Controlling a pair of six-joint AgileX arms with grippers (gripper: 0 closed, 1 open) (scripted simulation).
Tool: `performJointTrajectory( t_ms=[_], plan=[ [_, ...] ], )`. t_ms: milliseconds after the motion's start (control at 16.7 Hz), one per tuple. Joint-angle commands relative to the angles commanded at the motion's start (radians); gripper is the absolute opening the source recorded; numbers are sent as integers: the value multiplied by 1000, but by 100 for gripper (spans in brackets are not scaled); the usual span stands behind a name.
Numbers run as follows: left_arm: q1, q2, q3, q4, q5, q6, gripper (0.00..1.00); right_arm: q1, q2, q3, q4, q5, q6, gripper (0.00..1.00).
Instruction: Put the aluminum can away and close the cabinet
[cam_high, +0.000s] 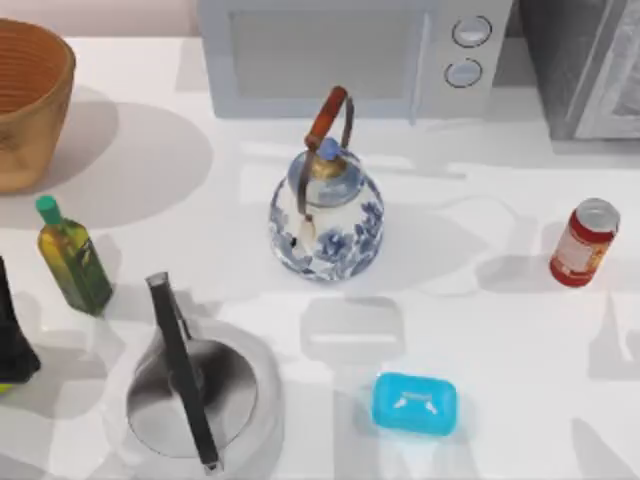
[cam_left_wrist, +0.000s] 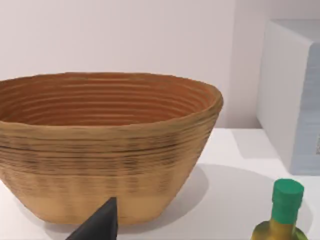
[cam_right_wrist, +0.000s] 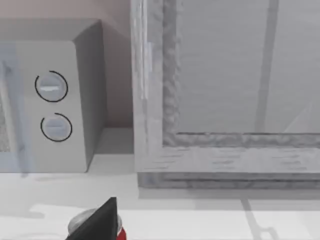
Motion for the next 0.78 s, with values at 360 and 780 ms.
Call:
performJointTrajectory(
  t_ms=[360, 780],
  plan=[
    [0, 0, 0, 0, 0, 0, 100, 28, 91, 24, 41, 15, 10, 100],
    [0, 0, 0, 0, 0, 0, 100, 136, 495, 132, 349, 102, 35, 100]
  ],
)
